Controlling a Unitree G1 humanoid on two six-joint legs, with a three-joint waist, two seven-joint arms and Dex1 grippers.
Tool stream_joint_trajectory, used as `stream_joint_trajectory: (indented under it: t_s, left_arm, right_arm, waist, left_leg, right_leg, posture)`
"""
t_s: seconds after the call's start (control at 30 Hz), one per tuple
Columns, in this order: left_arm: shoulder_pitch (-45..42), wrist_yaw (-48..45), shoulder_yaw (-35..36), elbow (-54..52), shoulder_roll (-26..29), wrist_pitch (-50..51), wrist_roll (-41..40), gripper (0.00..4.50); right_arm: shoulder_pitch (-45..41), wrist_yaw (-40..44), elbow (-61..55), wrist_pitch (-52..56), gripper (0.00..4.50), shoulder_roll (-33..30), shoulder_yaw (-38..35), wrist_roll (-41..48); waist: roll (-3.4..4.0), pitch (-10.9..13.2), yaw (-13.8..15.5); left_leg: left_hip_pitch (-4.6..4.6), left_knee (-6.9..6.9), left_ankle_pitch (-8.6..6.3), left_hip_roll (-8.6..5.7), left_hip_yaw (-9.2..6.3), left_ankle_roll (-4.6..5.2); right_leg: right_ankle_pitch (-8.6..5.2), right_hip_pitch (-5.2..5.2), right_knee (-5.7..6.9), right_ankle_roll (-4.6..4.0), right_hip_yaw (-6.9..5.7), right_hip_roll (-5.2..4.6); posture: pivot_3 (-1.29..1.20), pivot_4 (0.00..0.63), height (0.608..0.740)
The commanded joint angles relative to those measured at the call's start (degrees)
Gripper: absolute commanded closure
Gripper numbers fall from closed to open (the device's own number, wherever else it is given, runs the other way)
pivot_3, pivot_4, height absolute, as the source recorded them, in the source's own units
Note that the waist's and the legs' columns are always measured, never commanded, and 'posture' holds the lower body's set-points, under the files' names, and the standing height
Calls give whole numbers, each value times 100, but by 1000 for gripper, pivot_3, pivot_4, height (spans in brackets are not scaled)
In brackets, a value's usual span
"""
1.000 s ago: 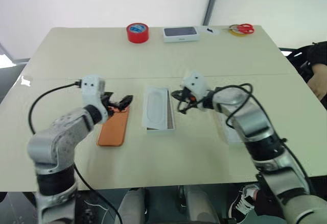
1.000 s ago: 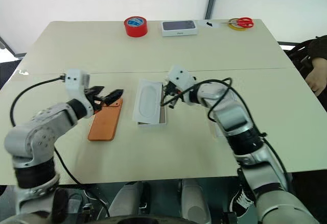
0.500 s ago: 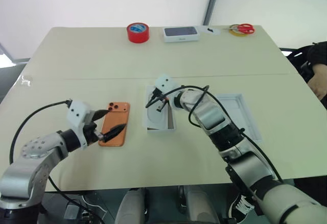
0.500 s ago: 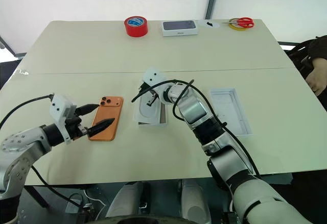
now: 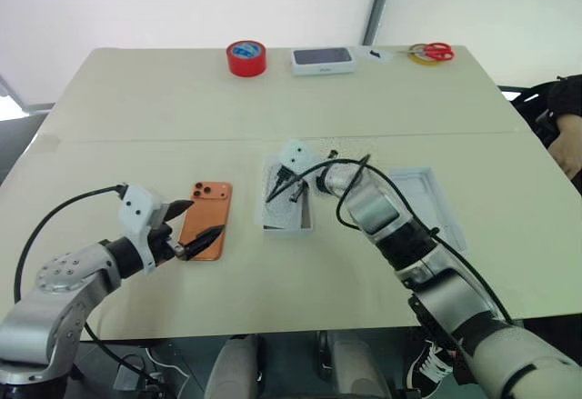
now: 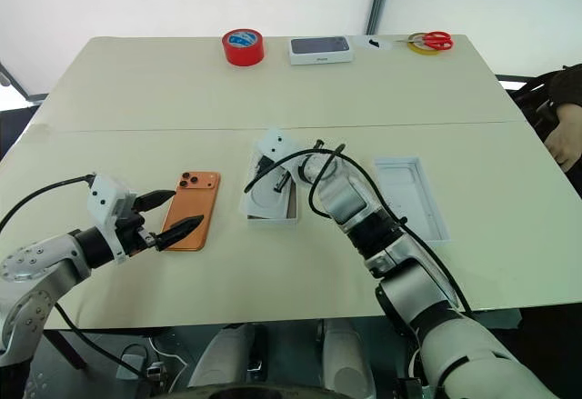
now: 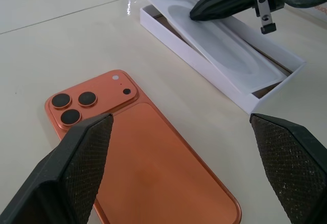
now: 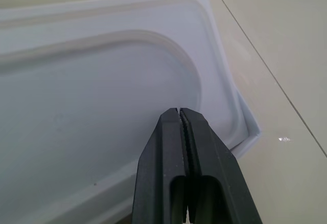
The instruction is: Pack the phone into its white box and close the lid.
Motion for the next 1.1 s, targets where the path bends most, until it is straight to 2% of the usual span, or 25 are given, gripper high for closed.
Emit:
stream_joint_trajectory:
  t_s: [0.03, 0.23, 0.37, 0.53, 0.87, 1.1]
  left_arm:
    - [-54, 24, 6, -168, 33, -151, -15, 0]
    - [-98, 0, -45, -128, 49, -188, -14, 0]
    - [-84, -64, -65, -119, 86, -202, -29, 0]
    - [-28, -158, -57, -138, 144, -209, -54, 0]
    - [114, -122, 59, -219, 131, -214, -66, 0]
    - [104, -133, 70, -172, 161, -230, -55, 0]
  right_arm:
    - [14, 140, -556, -154, 4437, -37, -83, -10]
    - [148, 978, -1220, -196, 4437, -253, 11, 245]
    - [310, 1703, -1557, -334, 4437, -591, 408, 237]
    - [231, 2194, -1402, -748, 4437, -791, 873, -13]
    - [195, 2951, -1495, -1567, 4437, -1553, 1013, -491]
    - [143, 2945, -1629, -1670, 4437, -1577, 780, -581]
  waist:
    - [0, 0, -6]
    - [0, 0, 2]
    - [-1, -1, 13]
    - [-1, 0, -3]
    - [-3, -2, 26]
    - [-3, -2, 24]
  left_leg:
    - [0, 0, 0, 1, 0, 0]
    - [0, 0, 0, 5, -1, 0]
    - [0, 0, -1, 5, -3, 1]
    - [1, 0, -1, 7, -2, 1]
    - [2, 1, -1, 8, -2, 1]
    - [2, 1, -1, 8, -2, 1]
  right_leg:
    - [0, 0, 0, 0, 0, 2]
    - [4, 0, 0, 8, 0, 8]
    - [-1, 3, -3, 0, 0, 8]
    - [-2, 1, -2, 0, 0, 12]
    - [-3, 4, -6, -1, 0, 12]
    - [-3, 5, -7, -1, 0, 12]
  posture:
    - [0, 150, 732]
    - [0, 150, 732]
    - [0, 150, 732]
    - [0, 150, 732]
    - [0, 150, 732]
    - [0, 150, 732]
